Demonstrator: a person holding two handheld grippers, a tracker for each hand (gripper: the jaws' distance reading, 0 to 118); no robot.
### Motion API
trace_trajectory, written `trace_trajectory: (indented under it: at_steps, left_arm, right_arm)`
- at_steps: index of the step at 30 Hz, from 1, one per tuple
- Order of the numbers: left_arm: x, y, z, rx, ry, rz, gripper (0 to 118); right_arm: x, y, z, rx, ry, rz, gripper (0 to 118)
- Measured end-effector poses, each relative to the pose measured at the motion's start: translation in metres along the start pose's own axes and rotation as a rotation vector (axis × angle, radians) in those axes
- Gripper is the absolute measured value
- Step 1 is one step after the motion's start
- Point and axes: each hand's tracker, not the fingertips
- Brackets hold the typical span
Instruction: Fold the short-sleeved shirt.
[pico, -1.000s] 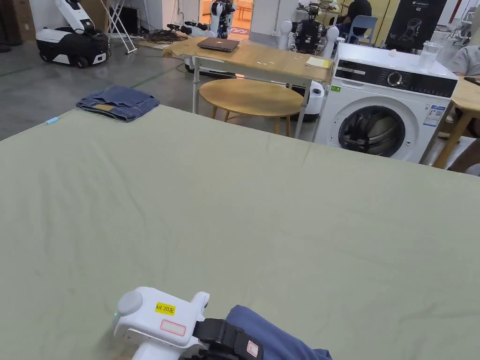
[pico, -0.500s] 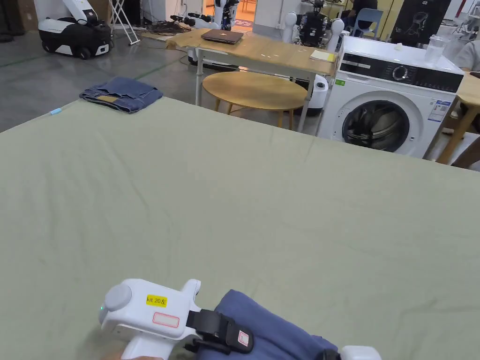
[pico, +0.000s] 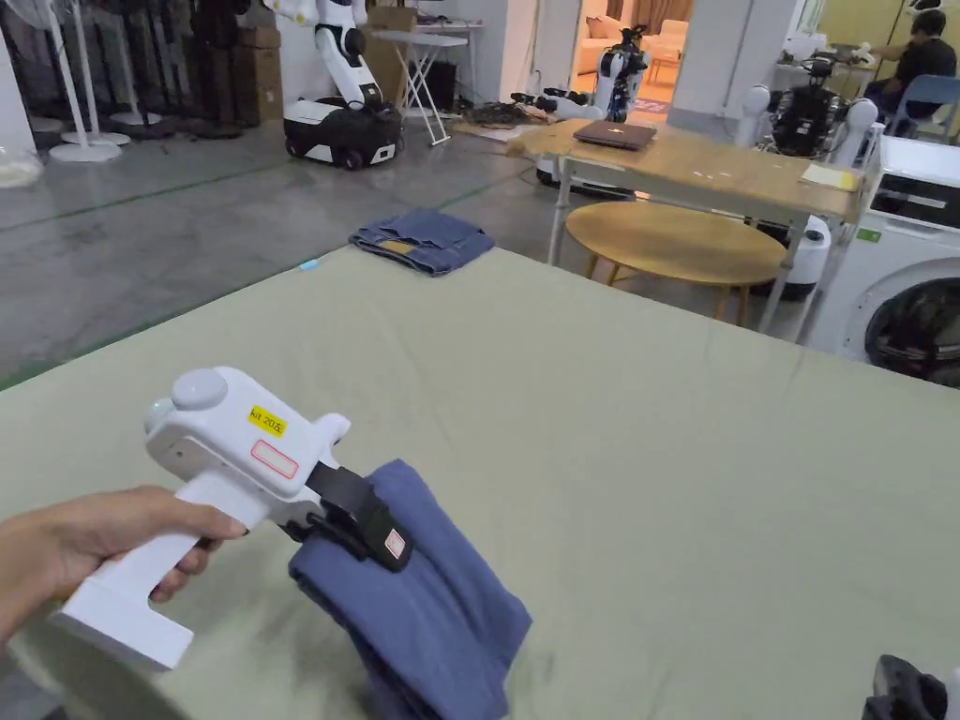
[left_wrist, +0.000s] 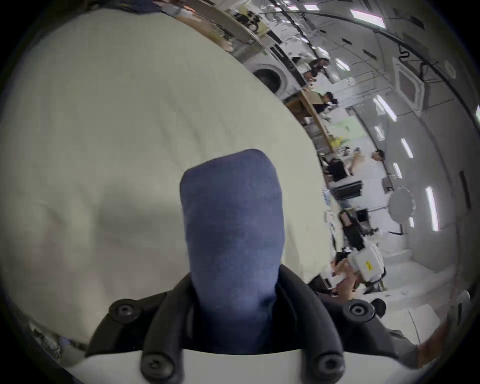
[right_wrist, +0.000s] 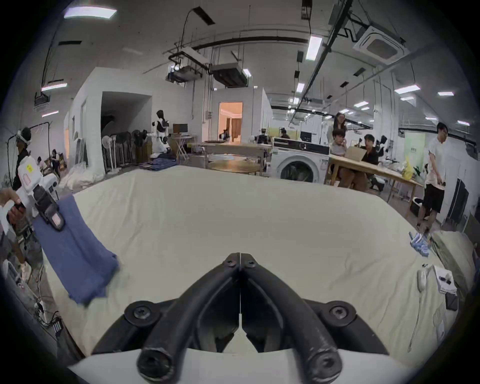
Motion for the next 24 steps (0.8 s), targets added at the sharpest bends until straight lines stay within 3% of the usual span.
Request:
trace_trajectory:
  at_steps: [9,16,20,22,24]
  left_arm:
    - [-0.062,0.036,0.108,0.024,0.288,0.063,18]
    - [-0.099,0.034,0.094,-0.005,0.432,0.125,18]
    - [-0.110,0.034,0.089,-0.004,0.441,0.163,18]
    - [-0.108,0.032,0.090,-0.005,0.453,0.184,28]
    - [-0.103,0.029,0.098,0.001,0.488,0.168,48]
  right_arm:
    - [-0.002,-0.004,-0.009,-0.027,-0.014,-0.001,0]
    - [-0.001,-0.014,-0.015,-0.067,-0.031,0.004,0]
    - [0.002,-0.015,-0.017,-0.079,-0.036,-0.002,0]
    - [0.002,-0.015,-0.018,-0.082,-0.038,-0.001,0]
    - [0.002,-0.015,-0.018,-0.081,-0.038,0.000,0]
